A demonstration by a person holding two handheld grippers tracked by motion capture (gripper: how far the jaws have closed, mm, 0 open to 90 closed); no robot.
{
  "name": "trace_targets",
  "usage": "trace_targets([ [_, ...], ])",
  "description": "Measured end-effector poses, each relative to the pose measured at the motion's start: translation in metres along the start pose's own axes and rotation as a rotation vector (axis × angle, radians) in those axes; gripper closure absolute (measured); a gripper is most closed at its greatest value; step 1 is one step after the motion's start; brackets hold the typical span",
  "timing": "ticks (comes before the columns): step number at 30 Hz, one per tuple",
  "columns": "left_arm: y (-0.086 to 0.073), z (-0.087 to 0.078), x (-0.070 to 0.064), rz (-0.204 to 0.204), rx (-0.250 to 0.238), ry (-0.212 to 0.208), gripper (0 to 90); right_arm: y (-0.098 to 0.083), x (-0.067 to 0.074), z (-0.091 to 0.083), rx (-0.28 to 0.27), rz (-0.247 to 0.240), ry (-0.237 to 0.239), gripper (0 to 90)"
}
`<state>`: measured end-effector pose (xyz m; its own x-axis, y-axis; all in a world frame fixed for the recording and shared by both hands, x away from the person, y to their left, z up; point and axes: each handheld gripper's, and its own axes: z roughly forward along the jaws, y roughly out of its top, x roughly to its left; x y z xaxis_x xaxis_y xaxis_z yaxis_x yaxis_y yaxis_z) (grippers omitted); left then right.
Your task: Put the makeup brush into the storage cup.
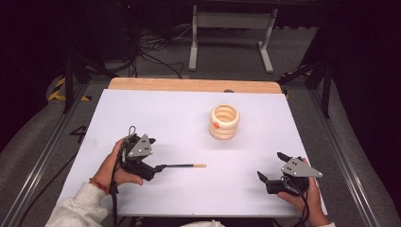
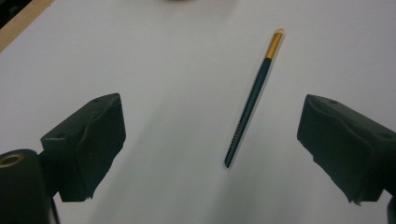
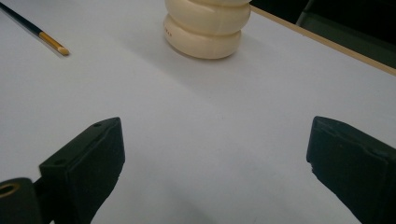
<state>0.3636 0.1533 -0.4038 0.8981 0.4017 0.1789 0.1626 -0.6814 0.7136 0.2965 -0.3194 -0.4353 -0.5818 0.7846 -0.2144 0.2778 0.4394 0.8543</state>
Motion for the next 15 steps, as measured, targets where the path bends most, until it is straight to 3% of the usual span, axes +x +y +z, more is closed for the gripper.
trace_targets([
  [15,0.012,0.019,0.001,0.036,0.051,-0.039,10.4,0.0,-0.001,0.0,0.002,0.007,-0.006,4.8],
])
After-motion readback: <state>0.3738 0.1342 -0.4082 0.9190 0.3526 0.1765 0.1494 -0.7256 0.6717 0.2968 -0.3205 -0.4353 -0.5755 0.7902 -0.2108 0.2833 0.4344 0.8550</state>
